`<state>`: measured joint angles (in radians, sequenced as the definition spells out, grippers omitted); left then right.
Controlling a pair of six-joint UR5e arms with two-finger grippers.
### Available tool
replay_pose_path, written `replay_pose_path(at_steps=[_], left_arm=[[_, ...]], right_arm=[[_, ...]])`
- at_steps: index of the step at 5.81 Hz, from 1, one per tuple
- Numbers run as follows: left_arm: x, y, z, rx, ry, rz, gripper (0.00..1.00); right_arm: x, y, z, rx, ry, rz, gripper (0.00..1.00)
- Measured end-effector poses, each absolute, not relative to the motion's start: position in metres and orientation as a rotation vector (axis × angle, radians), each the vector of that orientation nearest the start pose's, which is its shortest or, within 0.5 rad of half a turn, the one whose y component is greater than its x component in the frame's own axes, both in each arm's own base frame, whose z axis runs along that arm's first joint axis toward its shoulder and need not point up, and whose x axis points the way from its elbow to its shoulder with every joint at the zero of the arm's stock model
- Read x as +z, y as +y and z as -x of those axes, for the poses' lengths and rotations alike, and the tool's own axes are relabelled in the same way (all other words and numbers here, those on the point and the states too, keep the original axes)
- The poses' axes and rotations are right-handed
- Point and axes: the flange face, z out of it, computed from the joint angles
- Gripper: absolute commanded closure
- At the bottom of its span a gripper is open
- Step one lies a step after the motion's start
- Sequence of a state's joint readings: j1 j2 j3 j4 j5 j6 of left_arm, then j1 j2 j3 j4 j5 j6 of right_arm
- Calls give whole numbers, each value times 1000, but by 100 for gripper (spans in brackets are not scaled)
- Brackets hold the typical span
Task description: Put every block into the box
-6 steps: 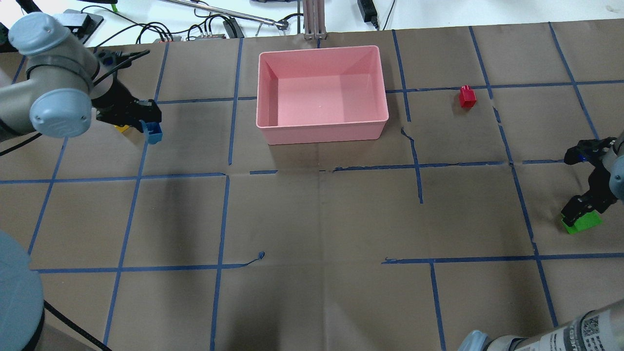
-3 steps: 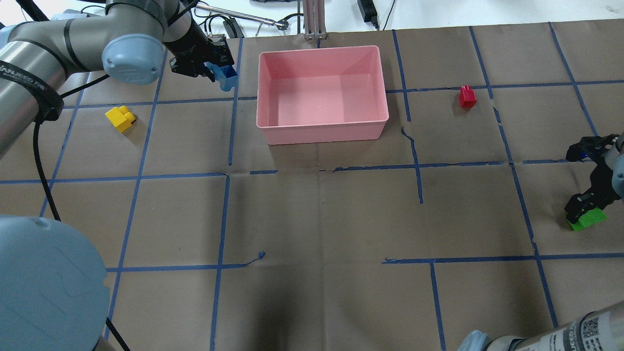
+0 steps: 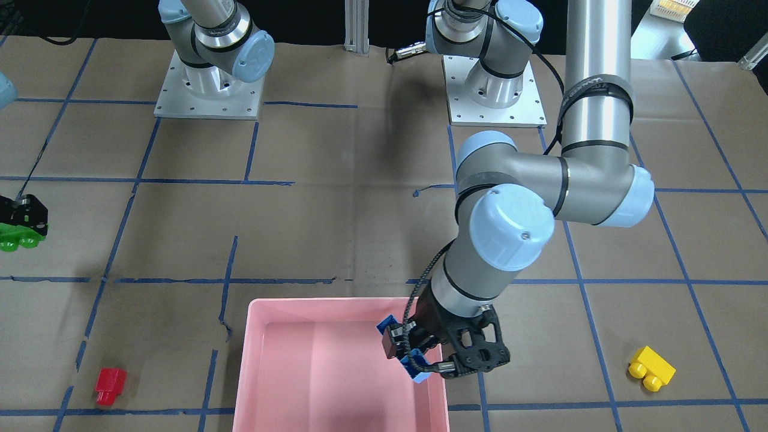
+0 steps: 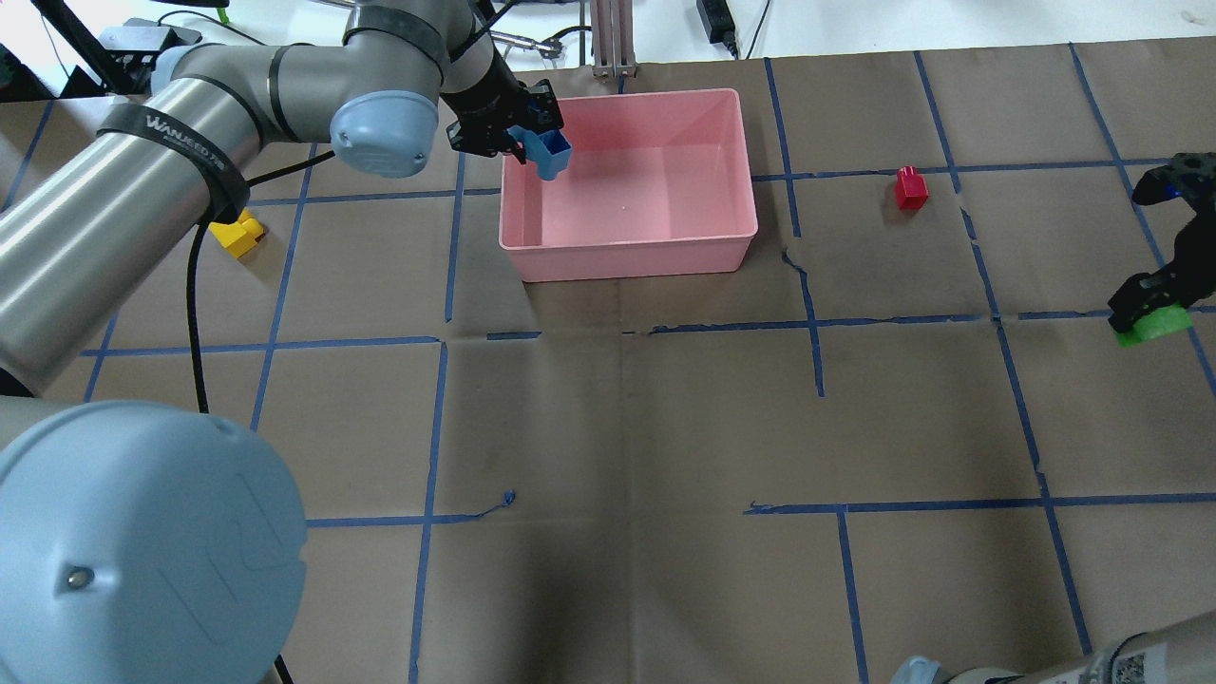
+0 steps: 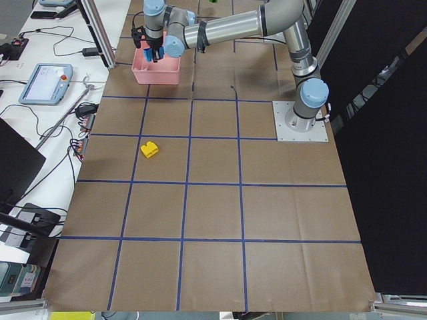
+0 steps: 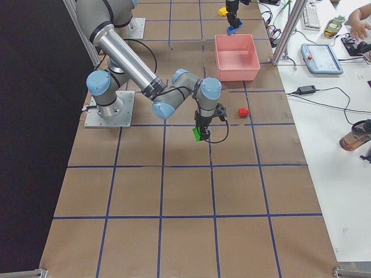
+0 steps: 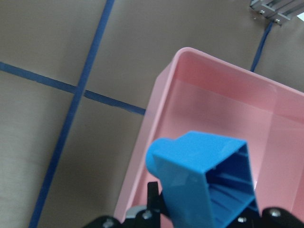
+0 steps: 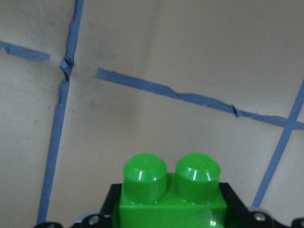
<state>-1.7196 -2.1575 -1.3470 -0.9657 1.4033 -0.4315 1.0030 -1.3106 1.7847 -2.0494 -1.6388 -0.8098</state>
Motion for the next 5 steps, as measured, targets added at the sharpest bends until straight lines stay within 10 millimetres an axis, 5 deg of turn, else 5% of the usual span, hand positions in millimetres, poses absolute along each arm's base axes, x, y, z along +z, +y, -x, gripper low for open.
replay_pose_path(at_steps=[2,3,5], left_arm=[[306,-691,275,-403,3307,396,1],[322,-695,245,-421,3280,439,1],[345,-705,116,-351,3221,349,1]], right_arm=[[371,-600,122,20,3176,284,70],[390,-623,78,2,3172,254,70],[414,-657,-26,-61,3176,225,69]])
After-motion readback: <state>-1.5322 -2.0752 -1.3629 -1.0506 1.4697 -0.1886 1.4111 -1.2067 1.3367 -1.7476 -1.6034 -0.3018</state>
